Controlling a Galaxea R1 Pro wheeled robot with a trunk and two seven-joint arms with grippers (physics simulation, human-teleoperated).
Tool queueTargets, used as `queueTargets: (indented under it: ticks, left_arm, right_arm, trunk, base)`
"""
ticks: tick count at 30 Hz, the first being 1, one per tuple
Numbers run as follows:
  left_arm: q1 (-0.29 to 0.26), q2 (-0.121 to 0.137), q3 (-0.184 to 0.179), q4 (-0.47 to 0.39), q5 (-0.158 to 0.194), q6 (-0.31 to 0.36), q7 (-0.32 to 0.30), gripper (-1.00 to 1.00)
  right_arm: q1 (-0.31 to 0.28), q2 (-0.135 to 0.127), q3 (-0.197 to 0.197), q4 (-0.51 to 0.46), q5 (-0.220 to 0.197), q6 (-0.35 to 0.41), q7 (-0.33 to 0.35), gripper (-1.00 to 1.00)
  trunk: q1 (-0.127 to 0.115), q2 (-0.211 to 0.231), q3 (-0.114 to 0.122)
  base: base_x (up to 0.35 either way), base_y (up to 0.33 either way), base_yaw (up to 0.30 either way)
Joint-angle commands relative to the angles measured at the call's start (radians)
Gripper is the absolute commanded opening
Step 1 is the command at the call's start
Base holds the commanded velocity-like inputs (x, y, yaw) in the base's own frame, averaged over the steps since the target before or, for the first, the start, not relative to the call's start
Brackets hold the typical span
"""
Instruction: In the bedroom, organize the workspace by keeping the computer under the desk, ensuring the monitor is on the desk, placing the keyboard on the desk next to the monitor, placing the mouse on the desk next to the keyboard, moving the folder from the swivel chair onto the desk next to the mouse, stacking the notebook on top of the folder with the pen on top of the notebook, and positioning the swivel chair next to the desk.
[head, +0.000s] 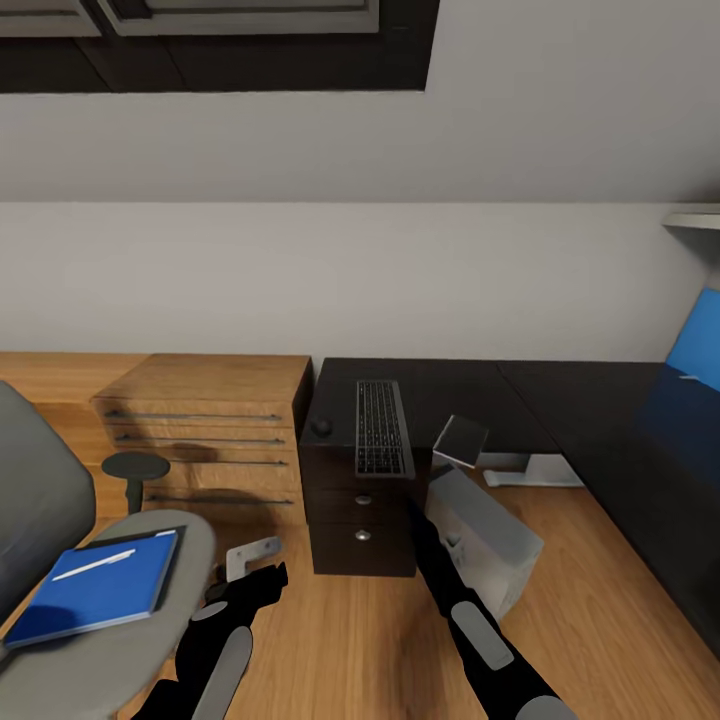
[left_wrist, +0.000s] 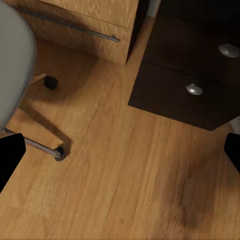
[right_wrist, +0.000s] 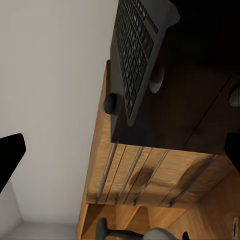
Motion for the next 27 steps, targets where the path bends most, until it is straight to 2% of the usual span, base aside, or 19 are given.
queueTargets:
  ticks: [1,9,17,27]
  left_arm:
    - [-0.001,0.000,-0.001,-0.001,0.011,0.001,0.010,1.00]
    - [-0.001,0.000,-0.001,0.000,0.011,0.001,0.010,1.00]
    - [-0.001,0.000,-0.001,0.001,0.013,0.001,0.010,1.00]
    - [-0.001,0.000,-0.001,0.002,0.022,0.001,0.010,1.00]
  right_arm:
    - [-0.001,-0.001,0.005,0.001,-0.010,-0.004,0.003,1.00]
    - [-0.001,0.001,0.028,-0.005,0.007,-0.003,0.002,1.00]
    - [-0.001,-0.001,0.041,-0.059,0.036,0.000,0.005,1.00]
    - [-0.001,-0.028,0.037,-0.080,0.031,0.006,0.006,1.00]
  trunk:
    - [0.004,-0.008,-0.004]
    - [0.035,-0.064,-0.029]
    - [0.065,-0.120,-0.054]
    - [0.104,-0.190,-0.086]
  base:
    - [0.000,0.000,0.000]
    - [0.000,0.000,0.000]
    - [0.000,0.000,0.000]
    - [0.000,0.000,0.000]
